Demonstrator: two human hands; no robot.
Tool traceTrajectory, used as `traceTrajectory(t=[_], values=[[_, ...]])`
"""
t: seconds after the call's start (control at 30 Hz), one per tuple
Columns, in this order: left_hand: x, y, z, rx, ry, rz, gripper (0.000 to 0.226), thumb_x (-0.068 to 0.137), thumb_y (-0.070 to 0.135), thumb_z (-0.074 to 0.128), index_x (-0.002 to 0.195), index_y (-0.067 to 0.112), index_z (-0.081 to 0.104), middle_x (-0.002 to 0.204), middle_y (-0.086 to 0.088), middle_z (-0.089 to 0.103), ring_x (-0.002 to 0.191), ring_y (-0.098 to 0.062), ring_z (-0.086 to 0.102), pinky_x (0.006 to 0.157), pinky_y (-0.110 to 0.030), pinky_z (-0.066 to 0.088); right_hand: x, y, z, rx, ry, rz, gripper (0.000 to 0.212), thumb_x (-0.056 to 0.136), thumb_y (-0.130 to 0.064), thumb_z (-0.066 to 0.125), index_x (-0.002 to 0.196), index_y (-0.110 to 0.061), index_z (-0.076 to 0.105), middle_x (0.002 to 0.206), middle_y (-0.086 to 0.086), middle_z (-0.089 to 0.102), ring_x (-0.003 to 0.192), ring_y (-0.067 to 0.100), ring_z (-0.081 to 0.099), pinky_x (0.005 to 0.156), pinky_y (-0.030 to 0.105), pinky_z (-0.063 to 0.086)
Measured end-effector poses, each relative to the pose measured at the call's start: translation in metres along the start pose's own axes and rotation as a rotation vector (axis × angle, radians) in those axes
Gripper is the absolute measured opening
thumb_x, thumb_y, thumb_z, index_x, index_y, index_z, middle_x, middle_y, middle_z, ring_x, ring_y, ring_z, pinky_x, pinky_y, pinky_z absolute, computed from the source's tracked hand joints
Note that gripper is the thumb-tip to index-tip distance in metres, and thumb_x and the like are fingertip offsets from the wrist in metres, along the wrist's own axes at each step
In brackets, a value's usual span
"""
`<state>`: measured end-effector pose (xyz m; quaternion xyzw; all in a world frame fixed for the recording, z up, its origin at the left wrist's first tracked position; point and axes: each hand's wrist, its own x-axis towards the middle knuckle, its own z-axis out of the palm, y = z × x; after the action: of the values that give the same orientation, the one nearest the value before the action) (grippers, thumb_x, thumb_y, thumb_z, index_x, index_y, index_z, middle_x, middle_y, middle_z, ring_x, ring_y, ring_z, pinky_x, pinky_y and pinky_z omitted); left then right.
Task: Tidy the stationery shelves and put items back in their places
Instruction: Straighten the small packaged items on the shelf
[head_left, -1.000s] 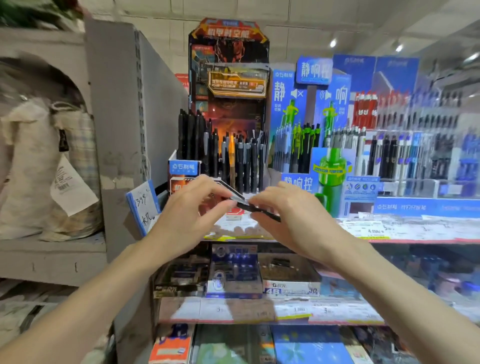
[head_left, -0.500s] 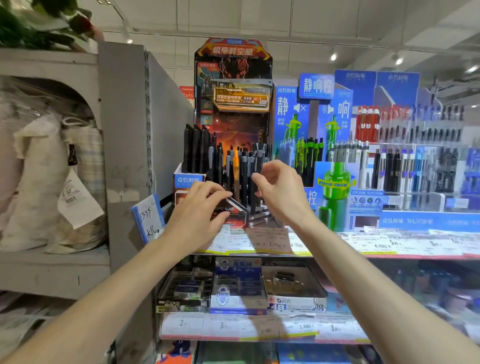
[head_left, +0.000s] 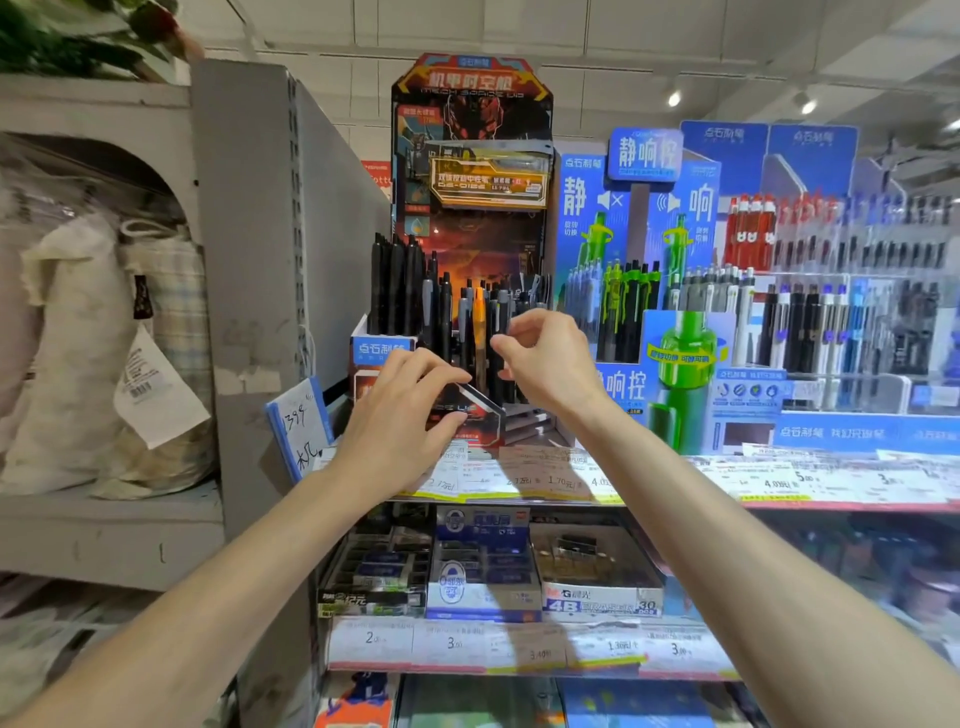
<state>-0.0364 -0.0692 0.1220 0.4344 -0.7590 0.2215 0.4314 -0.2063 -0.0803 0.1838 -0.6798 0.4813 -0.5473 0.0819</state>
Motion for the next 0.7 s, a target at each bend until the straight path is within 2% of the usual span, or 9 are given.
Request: traceTrajectory(t=[0.1, 0.17, 0.23, 0.43, 0.57, 0.7], values=[[0.0, -0.0003, 0.0007, -0.004, 0.001, -0.002, 0.039, 0.088, 0.032, 0.068, 0.125, 0.025, 0.058, 0.117, 0.01, 0.051, 0.114, -0.01, 0.04, 0.09, -0.033, 0.044, -0.0005, 0.0048, 0.0035, -0.055, -0.024, 0.018, 0.02, 0.09, -0.03, 0.068, 0.104, -0.016, 0.068, 0.096, 0.002, 0.074, 0.091, 0.022, 0.072, 0.09, 0.045, 0.056], [-0.0001, -0.0006, 0.001, -0.01, 0.01, 0.0, 0.038, 0.088, 0.032, 0.068, 0.124, 0.025, 0.059, 0.116, 0.009, 0.051, 0.114, -0.011, 0.04, 0.087, -0.034, 0.046, 0.0008, 0.0069, 0.004, -0.101, -0.029, 0.022, 0.009, 0.089, -0.029, 0.069, 0.087, -0.021, 0.066, 0.087, 0.001, 0.074, 0.09, 0.023, 0.071, 0.089, 0.046, 0.056], [-0.0003, -0.0008, 0.0019, -0.014, 0.016, 0.007, 0.037, 0.087, 0.032, 0.068, 0.123, 0.025, 0.059, 0.115, 0.009, 0.051, 0.112, -0.012, 0.041, 0.083, -0.035, 0.048, 0.0023, 0.0073, 0.0046, -0.134, -0.047, 0.027, 0.014, 0.088, -0.027, 0.068, 0.077, -0.023, 0.061, 0.082, 0.0, 0.073, 0.089, 0.024, 0.07, 0.087, 0.046, 0.056], [-0.0009, -0.0013, 0.0035, -0.015, 0.031, 0.012, 0.038, 0.087, 0.032, 0.069, 0.123, 0.023, 0.06, 0.114, 0.007, 0.052, 0.111, -0.012, 0.042, 0.081, -0.033, 0.048, -0.0007, 0.0067, 0.0076, -0.232, -0.036, -0.002, 0.013, 0.092, -0.028, 0.064, 0.086, -0.016, 0.064, 0.091, 0.004, 0.071, 0.093, 0.027, 0.065, 0.086, 0.041, 0.053], [-0.0019, -0.0014, 0.0046, -0.02, 0.038, 0.01, 0.038, 0.087, 0.03, 0.069, 0.123, 0.022, 0.06, 0.114, 0.005, 0.052, 0.11, -0.014, 0.043, 0.083, -0.036, 0.048, -0.0043, 0.0047, 0.0074, -0.237, -0.044, 0.006, 0.015, 0.093, -0.026, 0.064, 0.089, -0.011, 0.065, 0.088, 0.005, 0.069, 0.089, 0.029, 0.064, 0.084, 0.042, 0.054], [-0.0045, 0.0008, 0.0051, -0.03, 0.039, 0.003, 0.035, 0.09, 0.03, 0.064, 0.124, 0.021, 0.059, 0.117, 0.005, 0.053, 0.114, -0.016, 0.043, 0.085, -0.037, 0.048, -0.0068, 0.0045, 0.0068, -0.22, -0.034, 0.013, 0.013, 0.091, -0.027, 0.065, 0.088, -0.015, 0.064, 0.085, 0.0, 0.068, 0.089, 0.025, 0.065, 0.083, 0.041, 0.054]])
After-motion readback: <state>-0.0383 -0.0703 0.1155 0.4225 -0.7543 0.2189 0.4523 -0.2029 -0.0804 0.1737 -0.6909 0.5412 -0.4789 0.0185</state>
